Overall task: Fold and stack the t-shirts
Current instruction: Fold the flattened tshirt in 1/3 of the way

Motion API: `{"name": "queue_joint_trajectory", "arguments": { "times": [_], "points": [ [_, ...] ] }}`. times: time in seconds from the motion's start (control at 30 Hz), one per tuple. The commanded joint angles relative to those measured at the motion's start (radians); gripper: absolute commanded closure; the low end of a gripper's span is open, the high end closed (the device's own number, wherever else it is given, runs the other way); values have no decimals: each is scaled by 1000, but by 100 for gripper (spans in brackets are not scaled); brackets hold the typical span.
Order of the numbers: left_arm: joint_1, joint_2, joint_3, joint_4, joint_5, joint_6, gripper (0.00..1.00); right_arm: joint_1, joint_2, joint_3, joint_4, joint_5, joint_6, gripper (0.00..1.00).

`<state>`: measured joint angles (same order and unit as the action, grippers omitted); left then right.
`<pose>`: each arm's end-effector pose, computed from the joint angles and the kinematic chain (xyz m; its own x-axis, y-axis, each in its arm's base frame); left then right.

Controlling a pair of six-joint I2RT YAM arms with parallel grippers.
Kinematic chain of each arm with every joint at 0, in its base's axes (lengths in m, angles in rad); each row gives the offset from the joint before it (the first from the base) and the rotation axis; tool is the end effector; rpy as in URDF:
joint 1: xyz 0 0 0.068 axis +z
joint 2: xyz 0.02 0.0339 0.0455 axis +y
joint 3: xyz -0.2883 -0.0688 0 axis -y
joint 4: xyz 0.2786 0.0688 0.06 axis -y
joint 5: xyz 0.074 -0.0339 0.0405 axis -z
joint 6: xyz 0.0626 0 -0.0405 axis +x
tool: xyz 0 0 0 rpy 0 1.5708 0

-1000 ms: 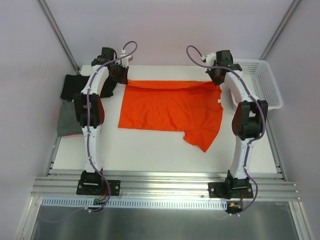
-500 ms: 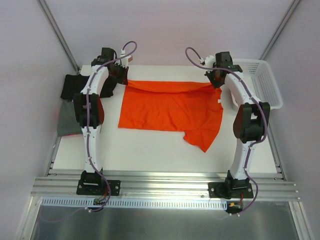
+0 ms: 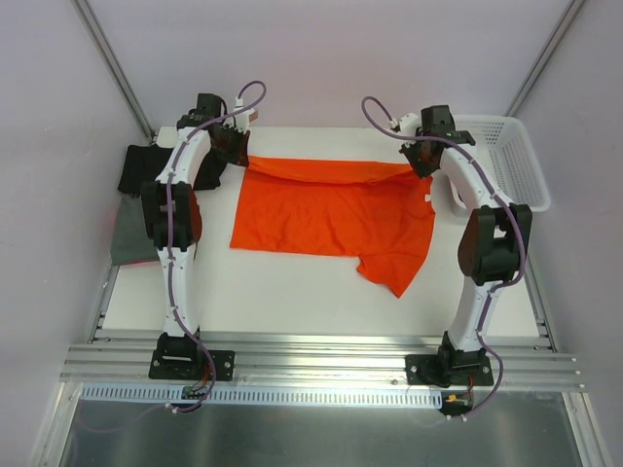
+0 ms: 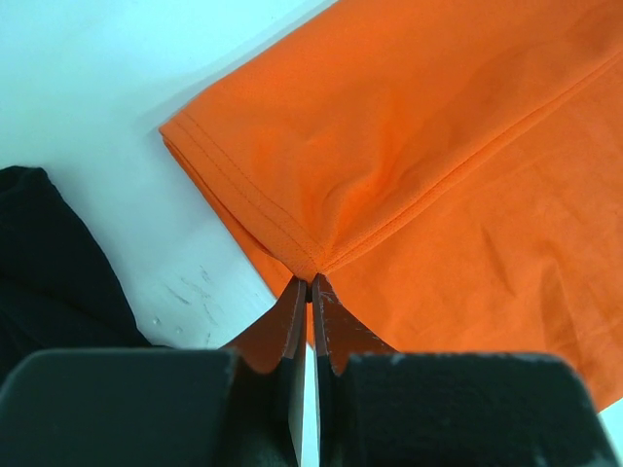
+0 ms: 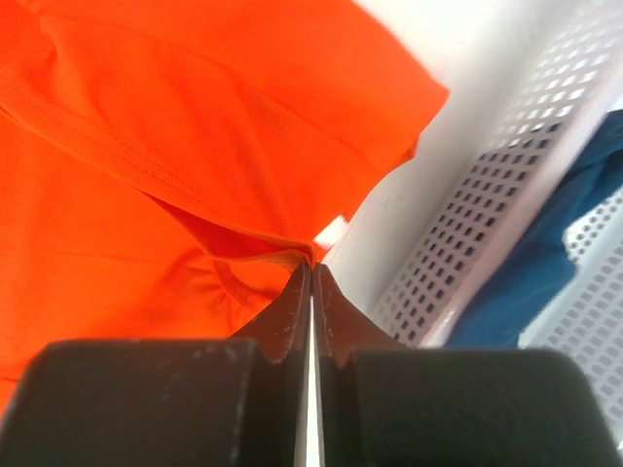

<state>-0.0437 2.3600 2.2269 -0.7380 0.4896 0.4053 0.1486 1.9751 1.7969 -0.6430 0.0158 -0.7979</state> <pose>0.5901 -0.0553 0.2402 -0.5679 0.3731 -0.7337 0.6148 0.7849 -0.0767 0.5058 0.0747 0.2882 -0.4071 -0.7847 -0.4674 -0.6142 0.6140 -0.4958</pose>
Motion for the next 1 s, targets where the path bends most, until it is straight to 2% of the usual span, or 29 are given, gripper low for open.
{"name": "queue_joint_trajectory", "arguments": {
  "times": [0.0, 0.07, 0.1, 0.13, 0.2, 0.23, 0.3, 0.37, 0.4, 0.5, 0.6, 0.8, 0.83, 0.97],
  "points": [
    [13, -79, -16, 3, 14, -11, 100, 11, -62, -28, -30, -45, -11, 99],
    [13, -74, -13, 3, 4, -34, 100, 12, -61, -45, -43, -60, -14, 99],
    [13, -73, -13, 3, -6, -43, 96, 16, -59, -65, -64, -69, -23, 97],
    [13, -68, -13, 2, -12, -62, 87, 16, -56, -74, -75, -76, -29, 86],
    [13, -71, -18, 3, -38, -77, 60, 16, -61, -114, -75, -79, -37, 71],
    [13, -71, -16, 5, -51, -91, 54, 13, -64, -120, -75, -71, -38, 56],
    [13, -73, -7, 3, -81, -97, 44, 12, -70, -117, -69, -62, -35, 42],
    [13, -73, 14, 3, -92, -99, 36, 11, -70, -90, -70, -57, -18, 34],
    [13, -76, 22, 3, -98, -95, 27, 11, -70, -76, -76, -60, -12, 29],
    [13, -97, 46, 0, -114, -132, 23, 20, -81, -44, -86, -62, 25, 27],
    [13, -178, -21, -8, -97, -202, 20, 34, -157, -97, -113, -71, 92, 28],
    [13, -373, -321, -130, 12, -205, 28, 84, -410, -436, -204, -224, 177, 30],
    [13, -381, -338, -156, 18, -192, 30, 92, -439, -474, -214, -270, 174, 30],
    [13, -393, -381, -280, -6, -161, 39, 169, -556, -651, -219, -293, 149, 30]
  ]
}}
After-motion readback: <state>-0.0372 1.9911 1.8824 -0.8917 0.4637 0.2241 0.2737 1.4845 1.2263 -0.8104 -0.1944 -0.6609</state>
